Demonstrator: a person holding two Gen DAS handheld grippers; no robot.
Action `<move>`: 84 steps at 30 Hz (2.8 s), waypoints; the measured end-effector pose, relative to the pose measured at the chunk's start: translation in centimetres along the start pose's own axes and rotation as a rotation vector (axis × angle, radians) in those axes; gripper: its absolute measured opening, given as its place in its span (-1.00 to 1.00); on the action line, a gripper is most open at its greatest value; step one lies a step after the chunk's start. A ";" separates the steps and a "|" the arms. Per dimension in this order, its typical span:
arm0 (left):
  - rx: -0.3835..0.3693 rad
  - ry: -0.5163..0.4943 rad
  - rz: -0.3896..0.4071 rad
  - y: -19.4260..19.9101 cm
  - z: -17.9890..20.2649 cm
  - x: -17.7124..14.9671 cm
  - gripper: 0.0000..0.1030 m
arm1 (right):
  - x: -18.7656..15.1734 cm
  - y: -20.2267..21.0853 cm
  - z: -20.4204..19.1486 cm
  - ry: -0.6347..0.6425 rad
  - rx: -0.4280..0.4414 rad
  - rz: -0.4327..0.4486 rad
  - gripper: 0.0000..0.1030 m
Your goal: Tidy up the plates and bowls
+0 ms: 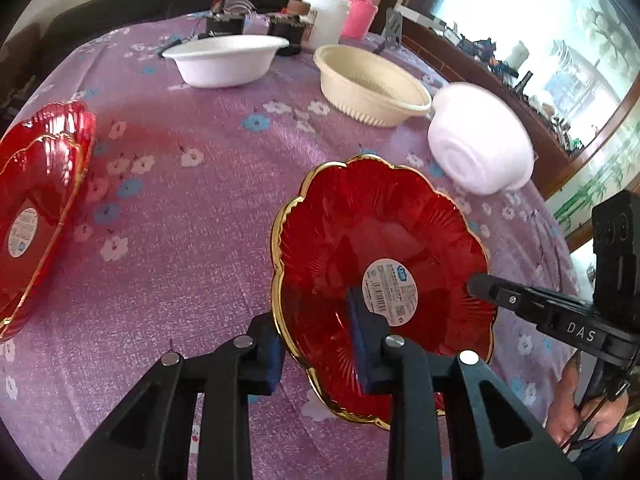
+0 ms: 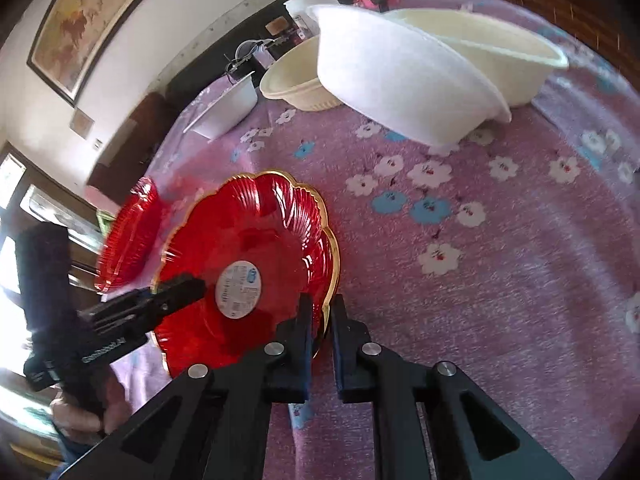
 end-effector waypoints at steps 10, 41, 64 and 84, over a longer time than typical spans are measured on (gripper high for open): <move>0.074 0.125 0.101 5.1 -8.2 9.2 -0.25 | 10.4 -2.3 -10.8 0.184 0.050 0.003 -0.82; -0.024 0.395 0.027 2.7 -17.8 15.6 -0.04 | 22.0 -13.4 -6.2 -0.023 0.004 -0.069 -0.78; -0.048 0.199 -0.010 2.7 -8.4 5.7 -0.04 | 14.0 -7.5 -7.1 -0.017 0.118 -0.057 -0.87; 0.005 0.064 0.014 2.4 -1.5 0.0 -0.78 | 2.6 -2.1 -3.5 0.035 0.067 -0.064 -0.72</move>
Point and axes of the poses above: each gripper's, at about its wrist camera, not at the fingertips, and y roughly against the way its jaws point, z to its right, x to its top, the point moved 7 cm from there along -y, roughly the way its jaws point, and after that the axes turned 14 degrees about x, right-handed, at the moved point
